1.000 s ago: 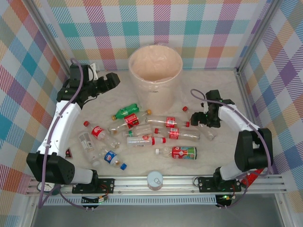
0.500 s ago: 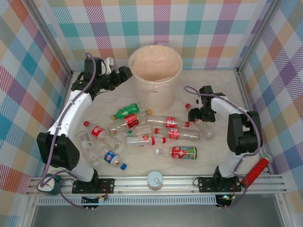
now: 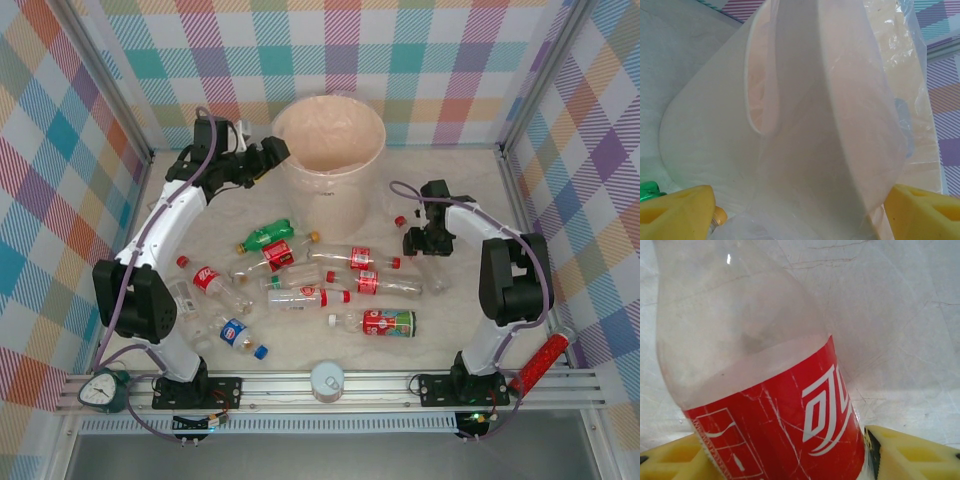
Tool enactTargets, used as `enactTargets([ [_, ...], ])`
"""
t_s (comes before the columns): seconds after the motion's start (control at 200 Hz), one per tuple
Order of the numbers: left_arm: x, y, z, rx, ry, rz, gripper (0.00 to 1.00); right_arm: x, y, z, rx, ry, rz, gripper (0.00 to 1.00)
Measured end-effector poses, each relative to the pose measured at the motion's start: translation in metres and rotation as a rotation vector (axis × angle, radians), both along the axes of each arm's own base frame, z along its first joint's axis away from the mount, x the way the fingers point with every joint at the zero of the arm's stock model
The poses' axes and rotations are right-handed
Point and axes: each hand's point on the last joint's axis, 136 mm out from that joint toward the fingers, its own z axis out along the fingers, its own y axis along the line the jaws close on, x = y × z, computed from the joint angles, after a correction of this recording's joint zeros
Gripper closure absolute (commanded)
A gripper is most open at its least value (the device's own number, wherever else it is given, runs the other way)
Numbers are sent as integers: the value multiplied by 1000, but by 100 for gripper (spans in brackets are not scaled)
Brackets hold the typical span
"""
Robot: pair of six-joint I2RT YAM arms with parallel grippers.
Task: Put the plastic bottles in the bin
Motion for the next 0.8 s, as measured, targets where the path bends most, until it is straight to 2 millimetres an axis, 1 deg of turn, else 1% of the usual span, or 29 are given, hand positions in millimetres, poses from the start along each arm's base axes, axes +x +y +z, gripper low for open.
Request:
enactTargets([
  [0.105,0,0,0,5,-3,-4,13,1,-2,2,-8,-7,-6,46],
  [0.175,0,0,0,7,-6,-7,13,1,-4,7,-12,-19,-14,47],
  [0.24,0,0,0,8,-8,-8,14,3,-7,20,-12,-47,-21,49],
  [0.305,0,-1,0,5,-9,-13,14,7,-11,41,-8,-99,-35,50],
  [0.4,-1,-2,0,0,-7,-22,15,19,-20,87,4,-219,-67,50],
  [0.455,-2,-3,0,-1,-6,-24,15,24,-27,118,12,-301,-89,50],
  [0.63,-2,-3,-4,0,0,-25,17,28,-42,214,41,-540,-146,49],
  [0.69,-1,-4,-4,-3,-3,-28,17,28,-42,246,57,-618,-153,49],
  [0.8,-1,-4,-4,-6,-4,-31,18,29,-35,302,128,-753,-149,49],
])
